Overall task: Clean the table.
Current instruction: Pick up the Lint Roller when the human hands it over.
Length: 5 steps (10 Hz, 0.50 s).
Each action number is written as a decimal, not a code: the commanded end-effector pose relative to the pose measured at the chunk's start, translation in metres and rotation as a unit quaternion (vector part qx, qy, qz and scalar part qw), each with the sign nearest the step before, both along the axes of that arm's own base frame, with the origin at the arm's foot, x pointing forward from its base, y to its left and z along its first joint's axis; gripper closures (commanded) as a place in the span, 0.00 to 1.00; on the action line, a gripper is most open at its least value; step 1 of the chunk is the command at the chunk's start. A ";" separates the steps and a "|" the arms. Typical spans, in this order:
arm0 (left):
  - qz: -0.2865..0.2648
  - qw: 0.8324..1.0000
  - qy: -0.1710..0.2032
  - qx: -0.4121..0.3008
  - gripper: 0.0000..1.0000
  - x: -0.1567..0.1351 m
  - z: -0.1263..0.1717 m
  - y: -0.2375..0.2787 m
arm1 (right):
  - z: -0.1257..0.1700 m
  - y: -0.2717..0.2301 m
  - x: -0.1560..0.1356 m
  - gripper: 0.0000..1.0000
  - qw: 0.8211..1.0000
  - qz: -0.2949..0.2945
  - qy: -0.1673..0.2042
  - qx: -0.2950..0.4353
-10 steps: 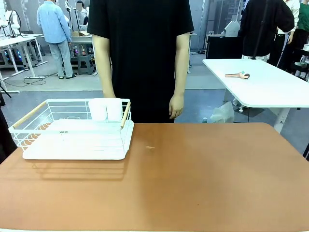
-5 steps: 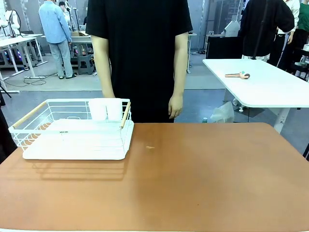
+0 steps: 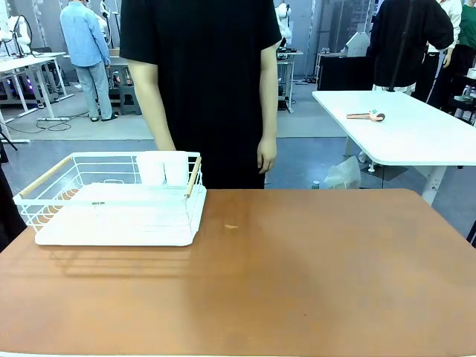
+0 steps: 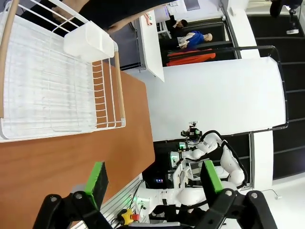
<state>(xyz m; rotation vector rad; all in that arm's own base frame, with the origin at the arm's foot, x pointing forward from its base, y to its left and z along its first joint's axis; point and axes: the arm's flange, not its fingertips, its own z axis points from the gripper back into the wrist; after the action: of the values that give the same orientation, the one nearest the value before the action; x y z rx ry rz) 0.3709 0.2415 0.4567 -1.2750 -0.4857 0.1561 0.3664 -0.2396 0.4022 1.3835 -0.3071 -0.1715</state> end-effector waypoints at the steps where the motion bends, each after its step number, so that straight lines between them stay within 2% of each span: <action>1: -0.004 1.000 -0.006 -0.007 0.00 -0.001 0.001 0.000 | 0.002 0.001 0.000 0.00 1.000 0.002 0.001 0.002; 5: -0.004 1.000 -0.006 -0.007 0.00 -0.001 0.001 0.000 | 0.002 0.001 0.000 0.00 1.000 0.002 0.001 0.002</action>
<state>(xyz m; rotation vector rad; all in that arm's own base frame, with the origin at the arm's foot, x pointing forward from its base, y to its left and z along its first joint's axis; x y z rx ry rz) 0.3720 0.2399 0.4567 -1.2743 -0.4822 0.1530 0.3669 -0.2390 0.4021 1.3832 -0.3056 -0.1704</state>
